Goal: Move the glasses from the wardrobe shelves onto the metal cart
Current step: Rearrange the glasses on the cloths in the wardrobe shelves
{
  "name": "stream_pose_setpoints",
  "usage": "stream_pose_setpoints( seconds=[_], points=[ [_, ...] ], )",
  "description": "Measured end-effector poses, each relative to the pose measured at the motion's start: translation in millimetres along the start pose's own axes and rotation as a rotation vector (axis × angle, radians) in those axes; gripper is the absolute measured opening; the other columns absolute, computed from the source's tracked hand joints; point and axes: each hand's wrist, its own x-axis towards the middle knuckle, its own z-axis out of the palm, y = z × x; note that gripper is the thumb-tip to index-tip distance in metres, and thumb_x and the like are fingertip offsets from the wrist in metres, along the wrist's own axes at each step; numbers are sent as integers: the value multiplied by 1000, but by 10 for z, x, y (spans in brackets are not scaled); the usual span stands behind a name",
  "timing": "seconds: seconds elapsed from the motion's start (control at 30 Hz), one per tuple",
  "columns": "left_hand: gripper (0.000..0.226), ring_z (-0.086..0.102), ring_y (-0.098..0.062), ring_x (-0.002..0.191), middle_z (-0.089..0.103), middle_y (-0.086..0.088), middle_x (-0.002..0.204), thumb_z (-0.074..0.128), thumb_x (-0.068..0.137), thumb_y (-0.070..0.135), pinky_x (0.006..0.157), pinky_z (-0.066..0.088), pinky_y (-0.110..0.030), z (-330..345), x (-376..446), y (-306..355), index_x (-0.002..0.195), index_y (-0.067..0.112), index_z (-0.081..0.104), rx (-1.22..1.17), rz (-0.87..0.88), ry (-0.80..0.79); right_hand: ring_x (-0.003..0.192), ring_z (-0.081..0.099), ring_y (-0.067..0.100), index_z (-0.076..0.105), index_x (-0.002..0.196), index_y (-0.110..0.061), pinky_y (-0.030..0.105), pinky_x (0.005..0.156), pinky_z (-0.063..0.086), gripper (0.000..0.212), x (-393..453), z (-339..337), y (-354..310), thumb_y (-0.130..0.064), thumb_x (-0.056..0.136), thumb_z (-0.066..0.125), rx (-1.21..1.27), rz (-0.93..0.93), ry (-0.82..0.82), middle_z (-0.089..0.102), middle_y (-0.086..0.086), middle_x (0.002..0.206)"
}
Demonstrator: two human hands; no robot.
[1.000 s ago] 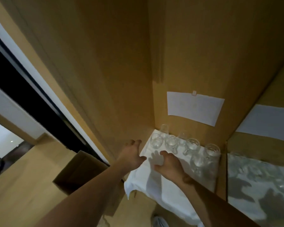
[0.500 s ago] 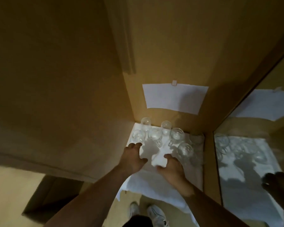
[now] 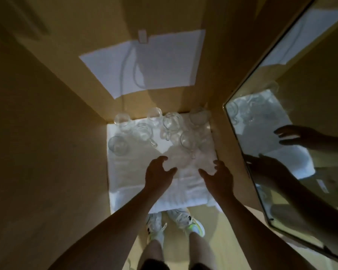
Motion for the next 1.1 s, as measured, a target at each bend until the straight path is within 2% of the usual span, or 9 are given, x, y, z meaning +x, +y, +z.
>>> stream_pose_setpoints(
  seconds=[0.2, 0.33, 0.4, 0.53, 0.63, 0.77, 0.9, 0.97, 1.1],
  points=[
    [43, 61, -21, 118, 65, -3, 126, 78, 87, 31, 106, 45, -39, 603, 568, -175, 125, 17, 65, -174, -55, -18, 124, 57, 29, 50, 141, -12, 43, 106, 44, 76, 530, 323, 296, -40, 79, 84, 206, 118, 121, 60, 13, 136],
    [45, 60, -13, 115, 64, 4, 127, 76, 89, 35, 98, 43, -26, 990, 895, -214, 130, 20, 63, -264, -80, -65, 127, 55, 24, 43, 147, -15, 41, 105, 46, 85, 881, 536, 379, -41, 78, 85, 305, 114, 181, 55, 9, 143],
    [47, 58, -11, 114, 61, 6, 127, 75, 90, 36, 97, 43, -25, 1139, 1014, -216, 132, 22, 62, -342, -112, -114, 128, 54, 22, 40, 149, -16, 40, 105, 47, 90, 1039, 625, 389, -41, 76, 86, 348, 113, 207, 54, 8, 144],
    [53, 56, -21, 126, 54, 0, 142, 80, 85, 37, 110, 45, -48, 1351, 1166, -213, 133, 28, 59, -585, -229, -224, 135, 49, 20, 34, 154, -22, 45, 110, 44, 106, 1311, 770, 361, -48, 67, 90, 454, 123, 231, 48, 5, 151],
    [50, 54, -22, 131, 52, -2, 146, 77, 86, 29, 112, 43, -51, 1456, 1276, -153, 133, 24, 58, -692, -287, -275, 134, 50, 19, 35, 153, -22, 44, 112, 42, 111, 1495, 842, 310, -50, 62, 92, 490, 93, 273, 50, 1, 149],
    [21, 63, -2, 108, 66, 8, 127, 52, 104, 17, 105, 46, -47, 1491, 1315, -40, 121, 26, 61, -732, -325, -362, 130, 53, 18, 41, 149, -17, 42, 112, 43, 105, 1621, 868, 288, -46, 63, 93, 500, 58, 312, 55, 1, 143],
    [28, 62, 2, 106, 69, 9, 123, 44, 107, 16, 107, 47, -48, 1494, 1303, 3, 129, 21, 61, -718, -320, -414, 120, 58, 14, 42, 150, -19, 37, 106, 47, 98, 1620, 862, 359, -46, 68, 90, 522, 57, 312, 58, -5, 136],
    [27, 62, 4, 103, 69, 11, 121, 47, 105, 14, 106, 49, -48, 1478, 1299, -6, 127, 21, 62, -696, -310, -405, 113, 57, 9, 39, 152, -21, 33, 102, 47, 99, 1589, 859, 378, -45, 70, 89, 513, 52, 312, 55, -13, 127],
    [18, 62, -12, 111, 63, 1, 130, 65, 98, 17, 101, 54, -47, 1368, 1229, -72, 115, 21, 60, -676, -316, -329, 106, 54, 8, 36, 154, -22, 28, 92, 44, 100, 1458, 817, 385, -43, 72, 89, 476, 18, 322, 54, -10, 125]
  ],
)
